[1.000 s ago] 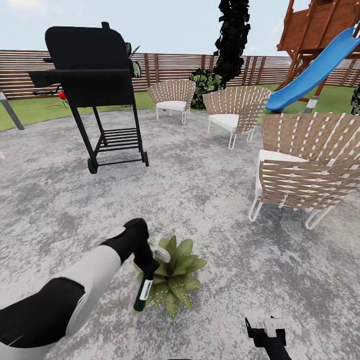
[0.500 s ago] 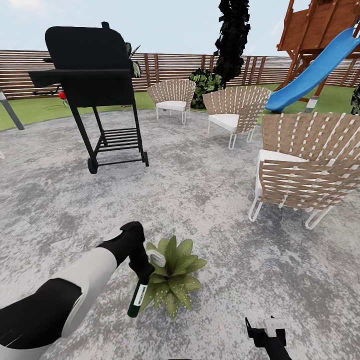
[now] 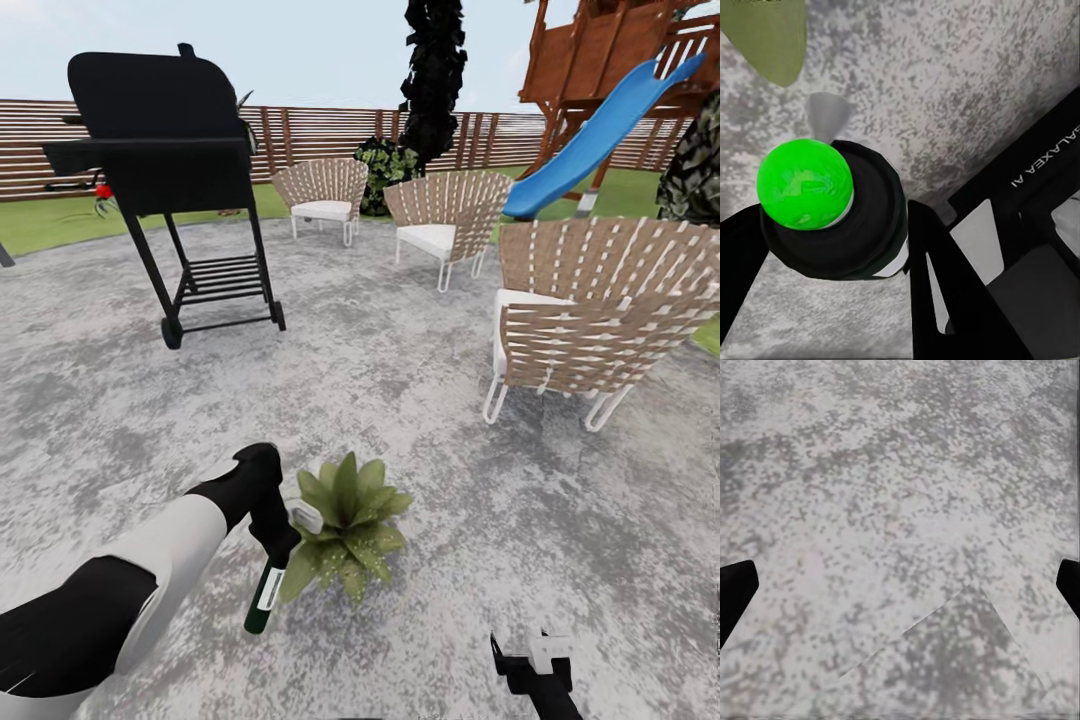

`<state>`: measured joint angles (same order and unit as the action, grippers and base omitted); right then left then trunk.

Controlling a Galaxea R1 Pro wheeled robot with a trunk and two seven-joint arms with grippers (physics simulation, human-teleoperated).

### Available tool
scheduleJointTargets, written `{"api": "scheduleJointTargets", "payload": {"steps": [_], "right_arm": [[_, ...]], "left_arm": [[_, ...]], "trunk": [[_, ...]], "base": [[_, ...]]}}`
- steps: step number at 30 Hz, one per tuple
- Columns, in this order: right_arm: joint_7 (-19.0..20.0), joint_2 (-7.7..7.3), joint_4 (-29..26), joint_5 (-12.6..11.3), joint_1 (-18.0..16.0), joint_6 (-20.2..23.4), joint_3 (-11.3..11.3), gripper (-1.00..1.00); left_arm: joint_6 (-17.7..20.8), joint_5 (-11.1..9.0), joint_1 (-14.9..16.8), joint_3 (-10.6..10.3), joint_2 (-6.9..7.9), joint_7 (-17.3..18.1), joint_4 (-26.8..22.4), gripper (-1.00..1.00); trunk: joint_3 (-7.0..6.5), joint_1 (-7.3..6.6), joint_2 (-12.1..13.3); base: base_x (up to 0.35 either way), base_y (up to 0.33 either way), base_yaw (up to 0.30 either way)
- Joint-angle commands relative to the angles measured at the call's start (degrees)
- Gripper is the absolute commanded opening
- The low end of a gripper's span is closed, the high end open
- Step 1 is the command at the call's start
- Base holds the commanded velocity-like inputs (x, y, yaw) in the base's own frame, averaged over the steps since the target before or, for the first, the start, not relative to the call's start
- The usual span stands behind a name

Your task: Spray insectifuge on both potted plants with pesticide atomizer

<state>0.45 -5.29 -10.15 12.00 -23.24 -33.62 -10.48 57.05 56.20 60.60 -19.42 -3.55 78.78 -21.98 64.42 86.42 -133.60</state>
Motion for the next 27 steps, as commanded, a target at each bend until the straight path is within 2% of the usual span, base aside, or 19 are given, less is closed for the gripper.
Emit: {"api": "scheduleJointTargets", "payload": {"steps": [1, 7, 13, 20, 27], "right_arm": [[0.0, 0.02, 0.1, 0.6, -0.1, -0.2, -0.5, 1.0], [0.0, 0.02, 0.1, 0.6, -0.1, -0.2, -0.5, 1.0], [0.0, 0.02, 0.1, 0.5, 0.0, -0.2, -0.5, 1.0], [0.0, 0.02, 0.1, 0.6, 0.0, -0.2, -0.5, 1.0], [0.0, 0.02, 0.1, 0.6, 0.0, -0.2, -0.5, 1.0]], "left_arm": [[0.6, 0.5, 0.0, -0.1, -0.01, 0.6, -0.1, -1.0], [0.5, 0.5, -0.3, -0.1, 0.08, 0.5, 0.1, -1.0], [0.5, 0.7, -0.4, -0.2, 0.38, 0.2, 0.1, -1.0], [0.4, 0.6, -0.8, -0.2, 4.3, 0.1, 0.2, -1.0], [0.4, 0.7, -2.7, 0.1, 3.81, 0.0, -0.2, -1.0]], "trunk": [[0.04, -0.01, 0.0], [0.04, -0.01, 0.0], [0.04, -0.01, 0.0], [0.04, -0.01, 0.0], [0.04, -0.01, 0.0]], "base": [[-0.017, 0.301, -0.298], [0.027, 0.319, -0.274], [0.006, 0.044, -0.023], [0.003, 0.024, 0.0], [0.175, 0.224, 0.0]]}}
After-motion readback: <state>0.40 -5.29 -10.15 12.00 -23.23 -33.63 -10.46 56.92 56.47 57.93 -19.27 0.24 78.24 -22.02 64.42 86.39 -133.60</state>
